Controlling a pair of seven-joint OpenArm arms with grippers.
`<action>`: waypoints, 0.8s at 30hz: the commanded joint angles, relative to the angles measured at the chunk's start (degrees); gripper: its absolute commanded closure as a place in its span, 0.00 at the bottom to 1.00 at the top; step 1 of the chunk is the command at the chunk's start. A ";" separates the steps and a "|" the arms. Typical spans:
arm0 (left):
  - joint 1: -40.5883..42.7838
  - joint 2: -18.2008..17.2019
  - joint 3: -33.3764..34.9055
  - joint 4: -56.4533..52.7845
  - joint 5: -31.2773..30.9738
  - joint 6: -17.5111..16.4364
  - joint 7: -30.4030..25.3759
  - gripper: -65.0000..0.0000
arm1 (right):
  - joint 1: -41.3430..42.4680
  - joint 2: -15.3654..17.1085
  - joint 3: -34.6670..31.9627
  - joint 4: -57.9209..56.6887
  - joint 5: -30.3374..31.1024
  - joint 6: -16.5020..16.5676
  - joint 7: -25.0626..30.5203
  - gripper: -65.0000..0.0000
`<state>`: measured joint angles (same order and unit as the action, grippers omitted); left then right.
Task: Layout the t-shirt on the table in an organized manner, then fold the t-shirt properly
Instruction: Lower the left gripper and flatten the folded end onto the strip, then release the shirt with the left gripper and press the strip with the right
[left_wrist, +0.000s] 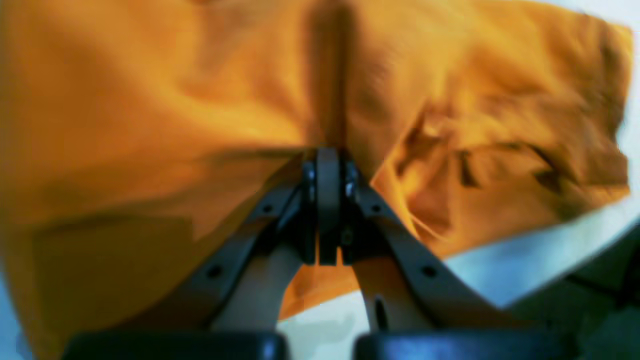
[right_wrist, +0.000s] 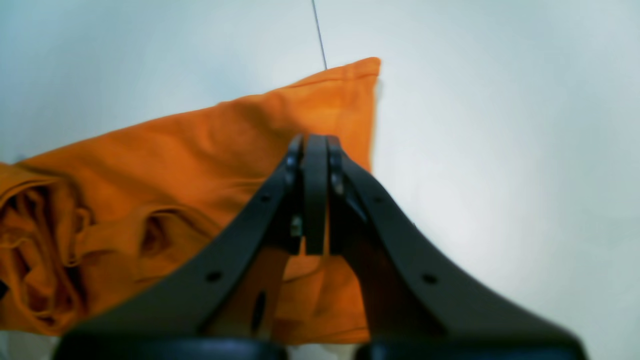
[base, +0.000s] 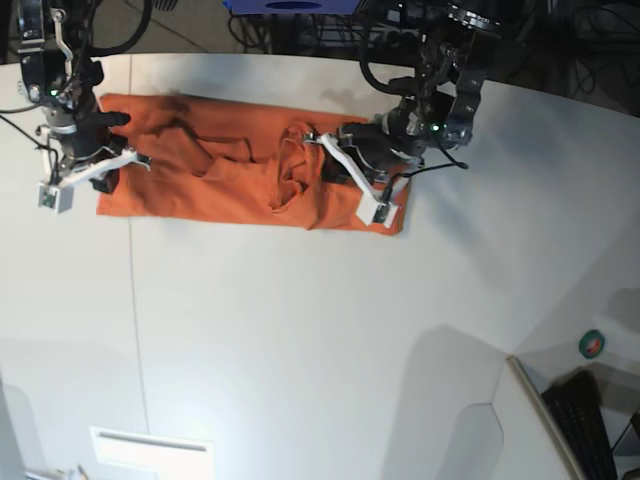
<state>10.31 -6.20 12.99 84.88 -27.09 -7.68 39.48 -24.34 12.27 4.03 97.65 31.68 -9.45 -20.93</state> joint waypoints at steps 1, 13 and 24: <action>-0.59 0.09 1.12 1.05 -0.73 -0.54 -0.76 1.00 | 0.29 0.52 0.41 0.86 0.19 0.18 1.19 1.00; -2.53 5.36 6.57 -0.35 0.06 -0.54 -0.41 1.00 | 0.29 0.52 0.41 0.86 0.19 0.18 1.19 1.00; -2.61 -2.29 6.83 7.65 0.32 -0.54 0.21 1.00 | 0.73 0.52 -2.05 1.21 0.19 0.27 1.10 1.00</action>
<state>8.23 -8.86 19.79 91.48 -25.89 -7.66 40.62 -23.83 12.43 1.98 97.67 31.53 -9.67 -20.75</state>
